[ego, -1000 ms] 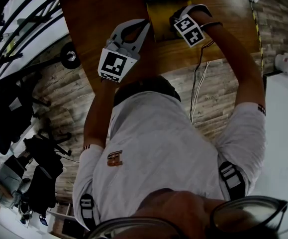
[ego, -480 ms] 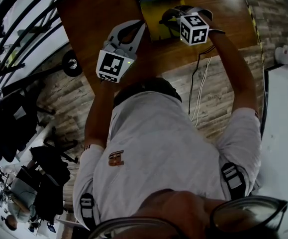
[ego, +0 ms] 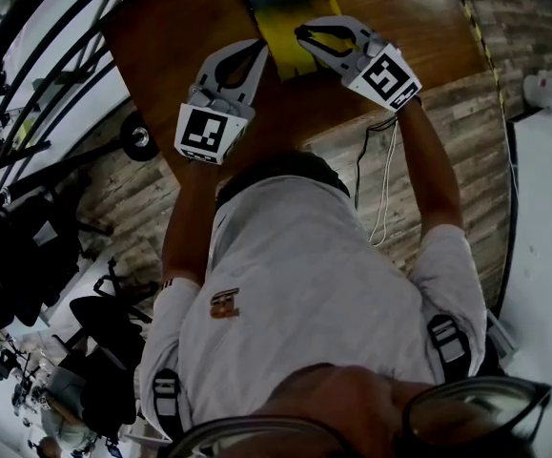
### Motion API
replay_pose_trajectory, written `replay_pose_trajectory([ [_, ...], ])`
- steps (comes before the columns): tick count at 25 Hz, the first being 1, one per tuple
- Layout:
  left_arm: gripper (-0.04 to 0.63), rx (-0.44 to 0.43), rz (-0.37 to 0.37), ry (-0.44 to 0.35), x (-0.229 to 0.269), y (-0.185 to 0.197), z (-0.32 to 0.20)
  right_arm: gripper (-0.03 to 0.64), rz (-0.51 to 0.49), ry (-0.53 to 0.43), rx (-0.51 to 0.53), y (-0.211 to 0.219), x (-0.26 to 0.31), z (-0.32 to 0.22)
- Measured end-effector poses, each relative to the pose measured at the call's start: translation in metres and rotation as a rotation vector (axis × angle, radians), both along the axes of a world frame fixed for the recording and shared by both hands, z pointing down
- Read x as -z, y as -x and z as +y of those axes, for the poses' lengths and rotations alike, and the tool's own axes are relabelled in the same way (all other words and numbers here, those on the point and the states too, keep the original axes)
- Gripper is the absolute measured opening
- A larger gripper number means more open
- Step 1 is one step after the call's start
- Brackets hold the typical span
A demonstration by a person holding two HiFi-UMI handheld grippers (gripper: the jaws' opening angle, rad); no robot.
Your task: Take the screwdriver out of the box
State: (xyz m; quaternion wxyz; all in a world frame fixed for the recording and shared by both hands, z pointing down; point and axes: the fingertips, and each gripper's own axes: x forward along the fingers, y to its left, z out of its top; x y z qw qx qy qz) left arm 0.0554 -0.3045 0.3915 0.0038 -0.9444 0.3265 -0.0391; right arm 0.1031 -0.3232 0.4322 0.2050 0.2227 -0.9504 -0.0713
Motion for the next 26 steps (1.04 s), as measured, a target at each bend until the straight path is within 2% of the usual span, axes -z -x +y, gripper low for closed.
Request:
replay_pose_trajectory([
  [6,0.018,-0.018,0.020,-0.024,0.016,-0.005,0.016,0.077,-0.222,-0.087,-0.067,-0.006,0.047,0.021],
  [12,0.018,-0.036,0.037,-0.032,0.035,-0.015,0.031,0.077,-0.412,-0.083,-0.139,-0.013,0.083,0.044],
  [18,0.018,-0.061,0.085,-0.065,0.050,-0.013,0.044,0.078,-0.461,-0.053,-0.174,-0.006,0.087,0.068],
  [26,0.018,-0.074,0.102,-0.072,0.056,-0.013,0.061,0.077,-0.540,-0.067,-0.189,-0.006,0.101,0.088],
])
